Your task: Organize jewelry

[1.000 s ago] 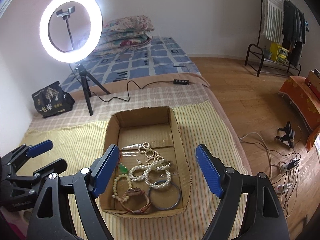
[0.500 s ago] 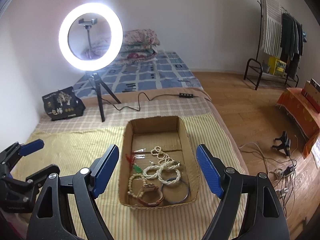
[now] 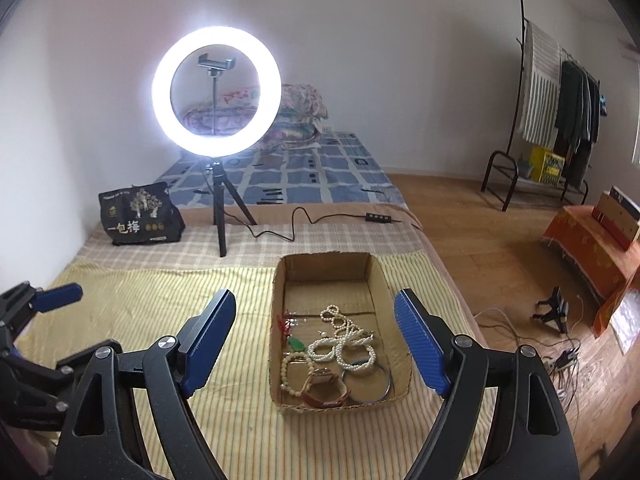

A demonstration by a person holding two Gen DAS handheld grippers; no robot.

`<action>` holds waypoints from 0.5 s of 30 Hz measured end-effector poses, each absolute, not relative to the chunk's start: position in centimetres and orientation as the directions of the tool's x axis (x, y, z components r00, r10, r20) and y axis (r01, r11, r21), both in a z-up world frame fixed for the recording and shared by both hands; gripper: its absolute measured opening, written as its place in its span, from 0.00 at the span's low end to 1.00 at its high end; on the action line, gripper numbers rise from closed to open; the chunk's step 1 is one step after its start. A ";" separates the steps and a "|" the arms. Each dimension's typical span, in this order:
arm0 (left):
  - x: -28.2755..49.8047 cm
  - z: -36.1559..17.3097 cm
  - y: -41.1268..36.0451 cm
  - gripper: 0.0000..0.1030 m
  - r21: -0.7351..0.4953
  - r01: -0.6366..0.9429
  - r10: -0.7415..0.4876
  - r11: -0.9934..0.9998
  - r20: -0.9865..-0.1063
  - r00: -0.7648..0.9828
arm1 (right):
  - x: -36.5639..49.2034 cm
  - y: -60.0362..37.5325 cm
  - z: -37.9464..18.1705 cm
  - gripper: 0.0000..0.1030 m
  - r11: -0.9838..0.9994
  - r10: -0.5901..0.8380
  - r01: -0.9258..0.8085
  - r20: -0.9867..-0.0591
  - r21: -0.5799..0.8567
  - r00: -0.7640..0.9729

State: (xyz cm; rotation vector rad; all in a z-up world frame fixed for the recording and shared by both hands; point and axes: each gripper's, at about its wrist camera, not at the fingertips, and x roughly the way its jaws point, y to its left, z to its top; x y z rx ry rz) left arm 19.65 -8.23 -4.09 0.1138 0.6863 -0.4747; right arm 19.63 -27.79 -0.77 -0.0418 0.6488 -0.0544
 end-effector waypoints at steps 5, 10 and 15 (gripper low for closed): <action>18.6 -3.3 -7.0 0.88 -0.056 0.447 -0.385 0.893 -0.610 0.693 | 18.7 -26.7 -0.7 0.80 0.997 -0.070 0.039 -0.585 -0.065 0.808; 17.9 -2.9 -6.2 0.96 -0.040 0.424 -0.361 0.905 -0.601 0.713 | 18.1 -25.6 -1.0 0.80 0.995 -0.087 0.041 -0.571 -0.094 0.816; 17.3 -2.7 -5.7 1.00 -0.003 0.408 -0.334 0.913 -0.580 0.743 | 17.7 -25.1 -1.4 0.80 0.994 -0.100 0.053 -0.553 -0.101 0.827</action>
